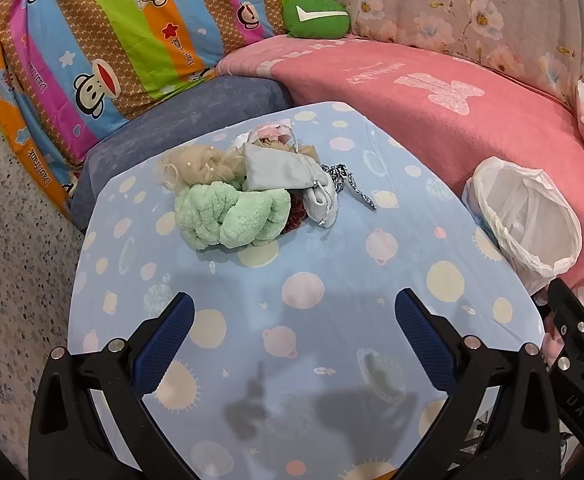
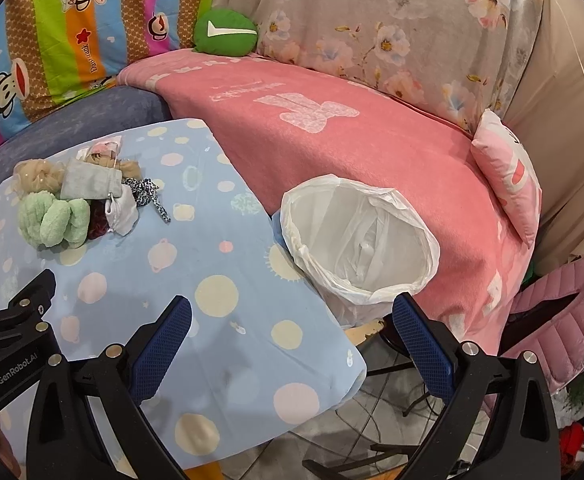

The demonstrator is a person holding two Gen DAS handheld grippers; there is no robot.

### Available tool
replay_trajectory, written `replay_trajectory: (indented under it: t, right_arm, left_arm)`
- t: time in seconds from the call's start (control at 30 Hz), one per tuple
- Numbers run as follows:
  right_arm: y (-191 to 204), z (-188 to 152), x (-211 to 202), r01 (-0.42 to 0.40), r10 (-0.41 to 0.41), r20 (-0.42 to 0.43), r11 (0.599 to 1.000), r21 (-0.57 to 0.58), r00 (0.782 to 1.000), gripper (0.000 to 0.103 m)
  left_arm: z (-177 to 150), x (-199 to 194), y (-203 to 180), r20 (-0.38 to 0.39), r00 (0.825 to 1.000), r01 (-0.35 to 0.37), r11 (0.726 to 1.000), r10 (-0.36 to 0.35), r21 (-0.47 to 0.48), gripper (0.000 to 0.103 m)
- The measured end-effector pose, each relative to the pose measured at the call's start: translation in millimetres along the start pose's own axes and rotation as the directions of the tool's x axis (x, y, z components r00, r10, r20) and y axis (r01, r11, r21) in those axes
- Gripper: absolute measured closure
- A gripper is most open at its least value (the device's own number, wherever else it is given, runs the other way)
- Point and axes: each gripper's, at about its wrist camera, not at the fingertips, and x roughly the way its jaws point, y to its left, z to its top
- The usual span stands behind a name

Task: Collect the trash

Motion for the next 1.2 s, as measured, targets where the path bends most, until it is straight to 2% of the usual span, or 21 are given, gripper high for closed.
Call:
replay_trajectory:
  t: [1.2]
  right_arm:
    - [-4.4,0.6,1.1,0.007,-0.007,0.009,1.000,0.015,1.000,0.007]
  left_arm:
    - [-1.4,-2.2,-6.5,0.027,1.000,0.013,1.000,-0.013,0.019,0.007]
